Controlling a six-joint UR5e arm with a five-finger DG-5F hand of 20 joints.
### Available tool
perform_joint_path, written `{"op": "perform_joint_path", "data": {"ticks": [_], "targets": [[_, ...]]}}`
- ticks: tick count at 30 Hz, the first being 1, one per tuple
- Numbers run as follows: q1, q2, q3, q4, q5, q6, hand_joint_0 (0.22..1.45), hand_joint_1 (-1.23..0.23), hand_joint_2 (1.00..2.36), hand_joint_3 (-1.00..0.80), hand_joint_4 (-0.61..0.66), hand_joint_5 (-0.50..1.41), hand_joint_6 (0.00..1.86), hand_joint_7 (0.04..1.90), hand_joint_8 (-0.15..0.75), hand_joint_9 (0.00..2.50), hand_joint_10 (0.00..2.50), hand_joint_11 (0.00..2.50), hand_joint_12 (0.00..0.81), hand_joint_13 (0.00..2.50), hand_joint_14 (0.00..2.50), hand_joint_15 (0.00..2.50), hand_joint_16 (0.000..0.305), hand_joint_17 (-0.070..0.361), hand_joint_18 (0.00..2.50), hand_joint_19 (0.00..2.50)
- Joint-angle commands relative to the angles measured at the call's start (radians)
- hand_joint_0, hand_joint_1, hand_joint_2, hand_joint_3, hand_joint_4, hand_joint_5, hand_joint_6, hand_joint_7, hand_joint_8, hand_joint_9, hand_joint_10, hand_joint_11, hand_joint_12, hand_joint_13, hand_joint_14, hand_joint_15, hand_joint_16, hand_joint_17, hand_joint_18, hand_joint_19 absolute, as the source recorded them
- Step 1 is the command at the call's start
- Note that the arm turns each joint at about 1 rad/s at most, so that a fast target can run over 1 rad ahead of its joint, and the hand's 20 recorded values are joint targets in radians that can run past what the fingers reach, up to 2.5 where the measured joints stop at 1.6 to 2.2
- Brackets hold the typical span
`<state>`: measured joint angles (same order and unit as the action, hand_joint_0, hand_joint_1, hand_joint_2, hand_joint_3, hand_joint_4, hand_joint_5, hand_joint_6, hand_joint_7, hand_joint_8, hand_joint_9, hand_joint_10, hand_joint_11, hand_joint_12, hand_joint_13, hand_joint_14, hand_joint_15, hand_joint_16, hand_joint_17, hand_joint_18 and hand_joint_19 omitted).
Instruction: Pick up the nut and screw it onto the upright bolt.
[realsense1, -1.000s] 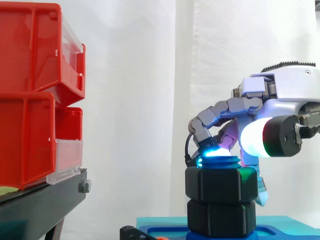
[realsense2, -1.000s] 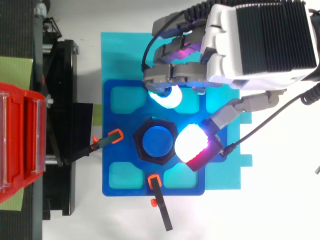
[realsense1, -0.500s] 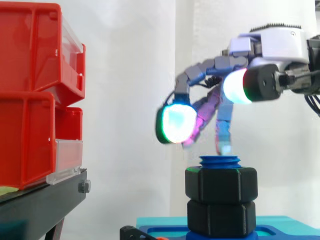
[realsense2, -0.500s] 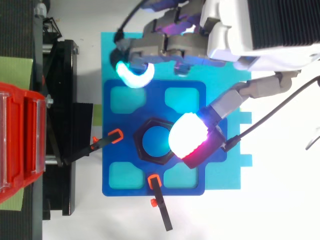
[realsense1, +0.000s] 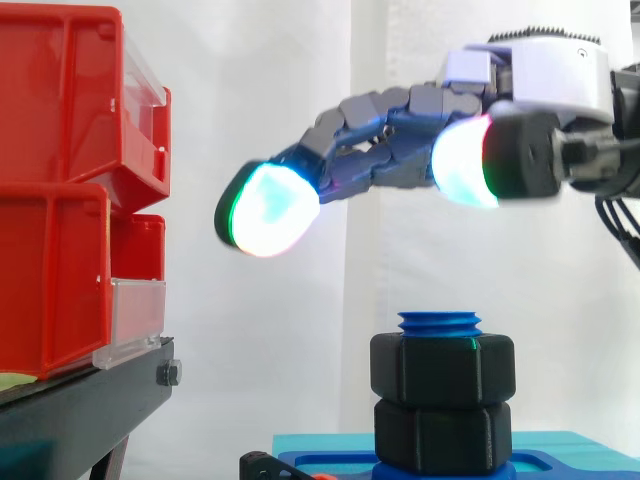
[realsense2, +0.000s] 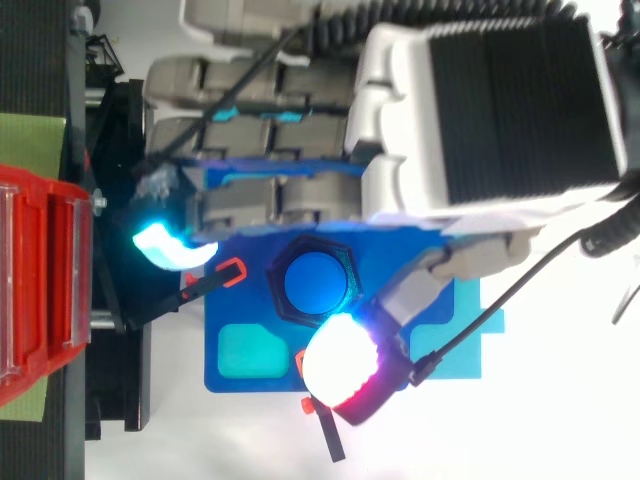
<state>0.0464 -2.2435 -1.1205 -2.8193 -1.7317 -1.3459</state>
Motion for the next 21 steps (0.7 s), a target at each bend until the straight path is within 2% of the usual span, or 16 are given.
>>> {"op": "perform_joint_path", "data": {"ticks": [1,5,7,11,12,21], "targets": [[0.015,-0.013,-0.002,0.015,0.003,0.013,0.35,-0.55,1.0,-0.5,0.07,-0.24,0.5,0.57,0.223,0.21,0.0,0.0,0.389,0.0,0.0,0.0,0.059,0.133,0.0,0.0],[0.03,-0.011,-0.004,0.007,0.018,0.014,0.36,-0.59,1.0,-0.5,0.07,-0.25,0.5,0.57,0.218,0.18,0.0,0.0,0.39,0.0,0.0,0.0,0.06,0.135,0.0,0.0],[0.036,-0.011,-0.022,0.006,0.031,0.014,0.36,-0.59,1.0,-0.5,0.07,-0.25,0.5,0.57,0.219,0.18,0.0,0.0,0.391,0.0,0.0,0.0,0.06,0.135,0.0,0.0],[0.04,-0.011,-0.036,0.007,0.034,0.024,0.35,-0.57,1.0,-0.5,0.08,-0.25,0.5,0.58,0.222,0.18,0.0,0.0,0.396,0.0,0.0,0.0,0.061,0.137,0.0,0.0],[0.041,-0.011,-0.038,0.003,0.035,0.045,0.35,-0.57,1.0,-0.5,0.08,-0.24,0.5,0.58,0.225,0.19,0.0,0.0,0.399,0.0,0.0,0.0,0.061,0.137,0.0,0.0],[0.038,-0.011,-0.039,-0.029,0.037,0.047,0.35,-0.5,1.0,-0.5,0.13,-0.22,0.5,0.66,0.251,0.25,0.0,0.0,0.408,0.0,0.0,0.0,0.062,0.14,0.0,0.0]]}}
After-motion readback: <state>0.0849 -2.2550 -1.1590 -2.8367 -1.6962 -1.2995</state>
